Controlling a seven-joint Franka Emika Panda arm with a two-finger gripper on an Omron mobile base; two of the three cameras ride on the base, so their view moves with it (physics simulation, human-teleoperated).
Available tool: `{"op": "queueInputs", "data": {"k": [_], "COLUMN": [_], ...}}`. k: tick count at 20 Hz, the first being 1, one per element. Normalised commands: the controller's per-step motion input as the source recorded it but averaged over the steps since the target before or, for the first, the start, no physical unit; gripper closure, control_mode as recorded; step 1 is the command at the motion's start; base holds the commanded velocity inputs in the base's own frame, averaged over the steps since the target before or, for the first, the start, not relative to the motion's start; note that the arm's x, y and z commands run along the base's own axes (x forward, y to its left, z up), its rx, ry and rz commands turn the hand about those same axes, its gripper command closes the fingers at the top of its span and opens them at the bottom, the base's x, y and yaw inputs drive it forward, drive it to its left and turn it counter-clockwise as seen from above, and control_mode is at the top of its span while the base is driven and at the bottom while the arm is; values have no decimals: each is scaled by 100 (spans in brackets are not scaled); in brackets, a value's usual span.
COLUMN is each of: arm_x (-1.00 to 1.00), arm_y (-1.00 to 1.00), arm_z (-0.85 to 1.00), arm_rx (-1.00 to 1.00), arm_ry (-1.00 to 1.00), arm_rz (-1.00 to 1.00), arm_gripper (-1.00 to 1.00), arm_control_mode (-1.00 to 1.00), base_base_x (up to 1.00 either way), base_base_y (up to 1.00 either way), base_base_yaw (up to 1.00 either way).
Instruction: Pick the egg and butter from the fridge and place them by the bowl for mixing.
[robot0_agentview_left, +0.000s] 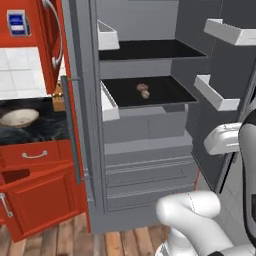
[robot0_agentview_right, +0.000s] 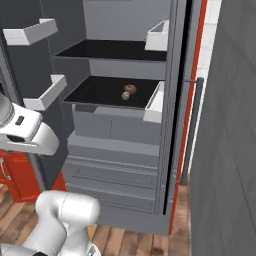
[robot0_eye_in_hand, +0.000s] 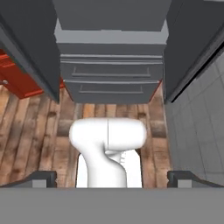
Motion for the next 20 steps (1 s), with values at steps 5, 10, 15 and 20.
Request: {"op": "queueInputs", "data": {"k": [5, 10, 15, 20], "arm_x": [0, 0, 0, 0], "arm_y": [0, 0, 0, 0], "arm_z": [0, 0, 0, 0], "arm_rx": [0, 0, 0, 0], "arm_ry": [0, 0, 0, 0], "arm_rz": [0, 0, 0, 0], "arm_gripper": [-100, -100, -100, -100], "arm_control_mode": [100, 100, 100, 100], "base_base_x": [85, 77, 70, 67], "base_base_y": [-9, -28, -24, -20], "base_base_yaw": [0, 0, 0, 0]}}
